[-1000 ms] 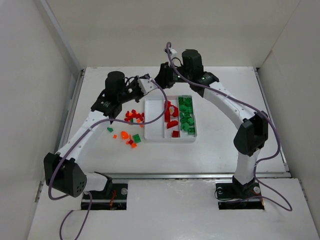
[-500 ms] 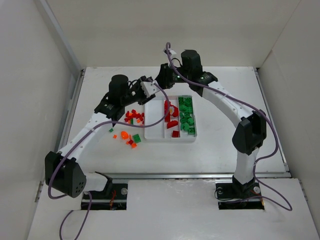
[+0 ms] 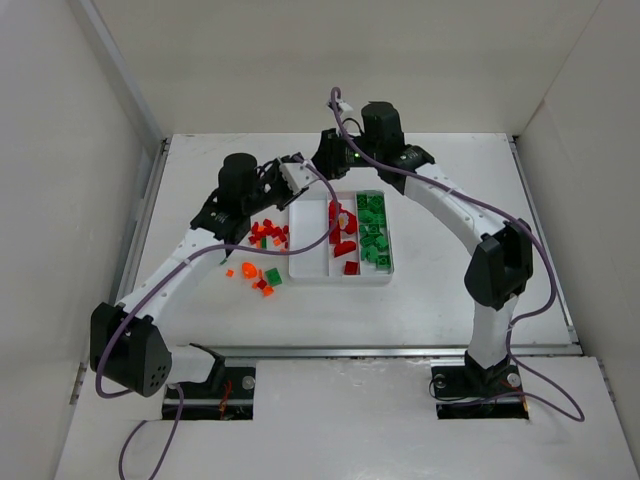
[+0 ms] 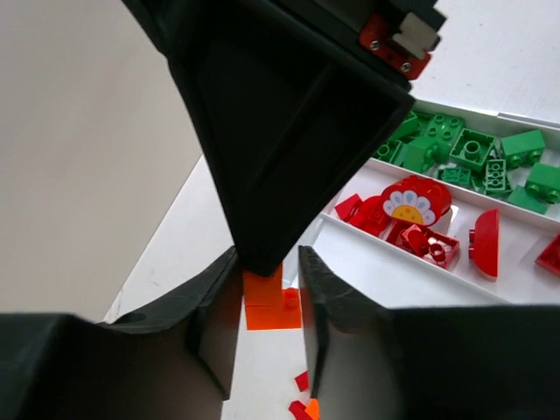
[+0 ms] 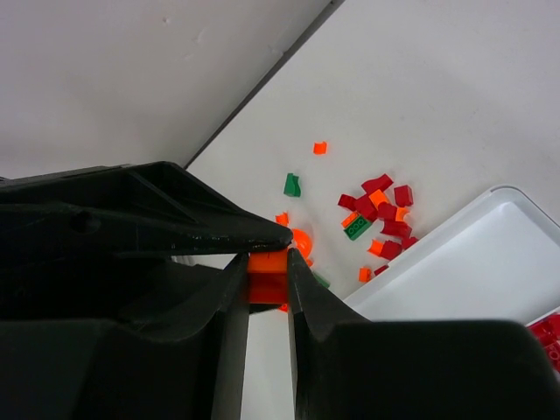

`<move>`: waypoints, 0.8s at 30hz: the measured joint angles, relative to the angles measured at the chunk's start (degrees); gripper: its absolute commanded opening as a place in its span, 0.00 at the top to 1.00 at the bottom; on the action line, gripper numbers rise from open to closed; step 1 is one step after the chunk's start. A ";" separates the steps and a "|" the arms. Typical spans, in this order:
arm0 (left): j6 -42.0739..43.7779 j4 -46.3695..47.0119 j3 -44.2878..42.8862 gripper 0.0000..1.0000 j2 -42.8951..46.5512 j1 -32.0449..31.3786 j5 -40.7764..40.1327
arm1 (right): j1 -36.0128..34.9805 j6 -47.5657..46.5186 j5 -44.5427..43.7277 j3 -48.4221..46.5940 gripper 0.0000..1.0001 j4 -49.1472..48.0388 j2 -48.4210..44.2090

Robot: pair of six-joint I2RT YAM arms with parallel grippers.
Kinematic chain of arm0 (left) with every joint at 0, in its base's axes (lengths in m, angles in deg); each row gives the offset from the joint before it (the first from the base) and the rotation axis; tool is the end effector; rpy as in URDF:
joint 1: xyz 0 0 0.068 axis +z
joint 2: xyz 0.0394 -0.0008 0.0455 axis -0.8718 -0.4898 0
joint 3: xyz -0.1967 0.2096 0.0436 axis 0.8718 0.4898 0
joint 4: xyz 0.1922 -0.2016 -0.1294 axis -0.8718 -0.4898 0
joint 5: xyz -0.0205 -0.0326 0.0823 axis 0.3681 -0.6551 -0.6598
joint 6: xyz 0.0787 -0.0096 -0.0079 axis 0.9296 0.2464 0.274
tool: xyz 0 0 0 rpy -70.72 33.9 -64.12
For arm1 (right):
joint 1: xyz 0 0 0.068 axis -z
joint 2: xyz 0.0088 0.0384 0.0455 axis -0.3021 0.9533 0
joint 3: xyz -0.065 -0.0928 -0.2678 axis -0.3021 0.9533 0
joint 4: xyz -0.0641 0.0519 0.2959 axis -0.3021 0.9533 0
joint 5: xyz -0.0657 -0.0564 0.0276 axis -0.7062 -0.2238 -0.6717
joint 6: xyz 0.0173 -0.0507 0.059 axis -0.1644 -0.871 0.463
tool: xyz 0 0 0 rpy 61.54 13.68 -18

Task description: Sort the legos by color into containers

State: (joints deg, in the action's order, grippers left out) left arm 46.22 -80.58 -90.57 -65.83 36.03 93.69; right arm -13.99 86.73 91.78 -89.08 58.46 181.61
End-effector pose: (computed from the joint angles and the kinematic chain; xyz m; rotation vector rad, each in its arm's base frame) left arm 0.3332 -0.1847 0.3645 1.1420 1.2418 -0.1911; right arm 0.4320 0.3179 0.3703 -0.6812 1.9153 1.2809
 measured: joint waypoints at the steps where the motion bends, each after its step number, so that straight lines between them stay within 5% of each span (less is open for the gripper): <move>1: -0.13 0.17 0.00 0.78 0.00 0.02 -0.17 | 0.00 0.00 0.00 0.00 1.00 0.00 0.00; 7: -0.76 0.68 0.02 1.00 0.00 0.15 -0.85 | 0.00 -0.02 0.07 0.00 1.00 -0.02 -0.02; 24: -0.24 -0.76 3.19 1.00 0.11 1.60 3.80 | 0.26 1.92 -1.33 5.77 1.00 0.31 -1.81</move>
State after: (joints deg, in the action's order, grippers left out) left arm 45.98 -81.34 -87.38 -65.72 37.62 97.50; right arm -13.73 88.65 90.45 -83.31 58.77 179.79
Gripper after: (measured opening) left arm 0.174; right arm 0.252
